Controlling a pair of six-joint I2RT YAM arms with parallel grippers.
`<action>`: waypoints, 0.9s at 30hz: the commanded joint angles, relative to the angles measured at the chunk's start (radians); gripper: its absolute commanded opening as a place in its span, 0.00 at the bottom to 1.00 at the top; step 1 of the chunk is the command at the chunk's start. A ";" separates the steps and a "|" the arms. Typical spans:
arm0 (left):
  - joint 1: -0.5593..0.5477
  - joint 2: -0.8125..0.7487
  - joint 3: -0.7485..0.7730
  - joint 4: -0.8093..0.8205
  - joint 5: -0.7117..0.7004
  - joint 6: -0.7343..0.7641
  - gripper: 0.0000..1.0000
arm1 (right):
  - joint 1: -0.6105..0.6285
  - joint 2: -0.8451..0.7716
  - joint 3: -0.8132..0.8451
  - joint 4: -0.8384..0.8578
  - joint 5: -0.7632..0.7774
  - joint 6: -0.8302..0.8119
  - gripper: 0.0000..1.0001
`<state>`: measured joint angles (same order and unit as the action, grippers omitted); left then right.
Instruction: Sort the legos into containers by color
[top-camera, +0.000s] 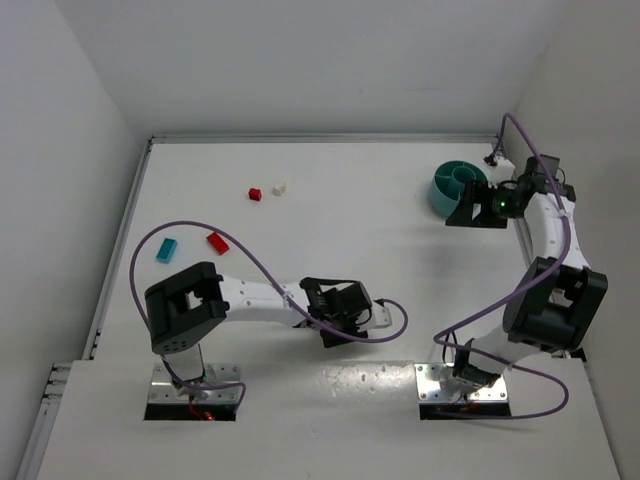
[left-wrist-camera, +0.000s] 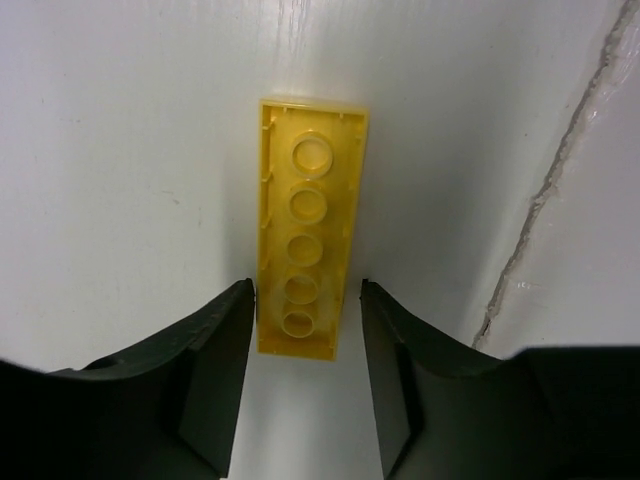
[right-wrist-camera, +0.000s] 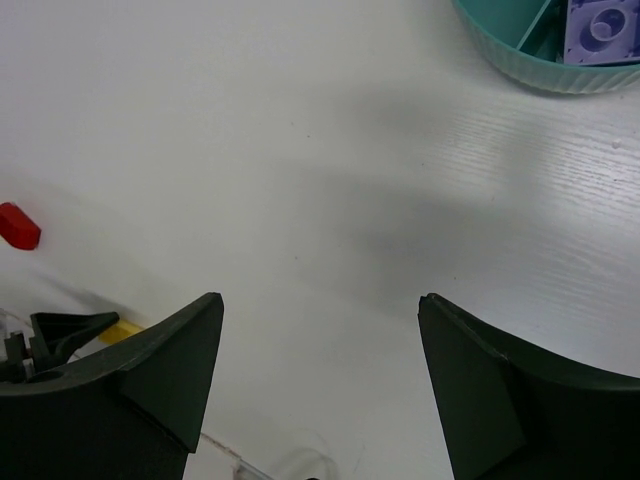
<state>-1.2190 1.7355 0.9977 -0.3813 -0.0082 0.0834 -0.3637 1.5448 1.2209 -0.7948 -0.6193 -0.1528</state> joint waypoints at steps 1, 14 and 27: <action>-0.016 0.007 -0.016 0.030 -0.013 -0.013 0.51 | -0.015 0.014 0.048 -0.020 -0.071 0.009 0.79; 0.027 -0.049 -0.016 0.059 -0.134 -0.045 0.06 | -0.043 0.141 0.083 -0.277 -0.428 -0.135 0.75; 0.119 -0.263 0.091 0.091 -0.081 -0.034 0.00 | 0.015 0.267 0.129 -0.613 -0.731 -0.369 0.63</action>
<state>-1.0977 1.5257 1.0195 -0.3416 -0.1390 0.0479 -0.3706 1.8210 1.2839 -1.3209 -1.2461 -0.4763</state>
